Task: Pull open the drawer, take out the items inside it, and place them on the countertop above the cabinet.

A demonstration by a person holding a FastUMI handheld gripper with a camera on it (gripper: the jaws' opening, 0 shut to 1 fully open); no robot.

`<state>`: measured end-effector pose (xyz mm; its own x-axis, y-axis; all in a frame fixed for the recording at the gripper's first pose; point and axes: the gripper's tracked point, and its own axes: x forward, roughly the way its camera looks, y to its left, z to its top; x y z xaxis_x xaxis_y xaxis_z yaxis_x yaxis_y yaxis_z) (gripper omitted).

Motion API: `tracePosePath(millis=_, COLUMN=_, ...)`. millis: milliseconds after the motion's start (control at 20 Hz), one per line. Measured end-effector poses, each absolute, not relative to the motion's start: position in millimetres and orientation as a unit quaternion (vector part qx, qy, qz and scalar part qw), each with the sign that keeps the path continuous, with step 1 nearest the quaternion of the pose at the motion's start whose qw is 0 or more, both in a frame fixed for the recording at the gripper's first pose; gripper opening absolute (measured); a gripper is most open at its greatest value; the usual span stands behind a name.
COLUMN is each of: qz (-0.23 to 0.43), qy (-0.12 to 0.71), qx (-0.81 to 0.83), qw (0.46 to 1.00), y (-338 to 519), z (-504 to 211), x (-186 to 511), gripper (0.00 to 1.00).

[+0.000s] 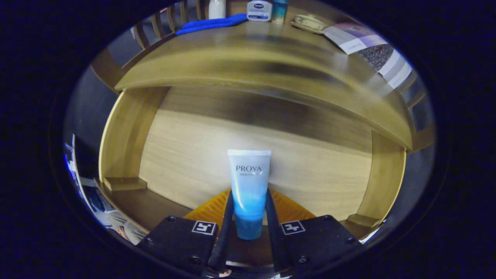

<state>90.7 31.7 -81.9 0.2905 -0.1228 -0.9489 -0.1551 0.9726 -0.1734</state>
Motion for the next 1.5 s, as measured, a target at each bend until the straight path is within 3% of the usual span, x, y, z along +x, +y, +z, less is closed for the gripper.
tracePosePath(millis=300, qz=0.005, qy=0.563, qx=-0.102, qw=0.820, y=28.5, z=-29.2, x=81.6, gripper=0.47)
tracePosePath(millis=650, qz=0.003, qy=0.520, qx=-0.080, qw=0.851, y=33.7, z=23.0, x=118.1, gripper=0.47)
tracePosePath(millis=1500, qz=-0.041, qy=0.464, qx=-0.026, qw=0.884, y=15.1, z=33.5, x=255.9, gripper=0.47)
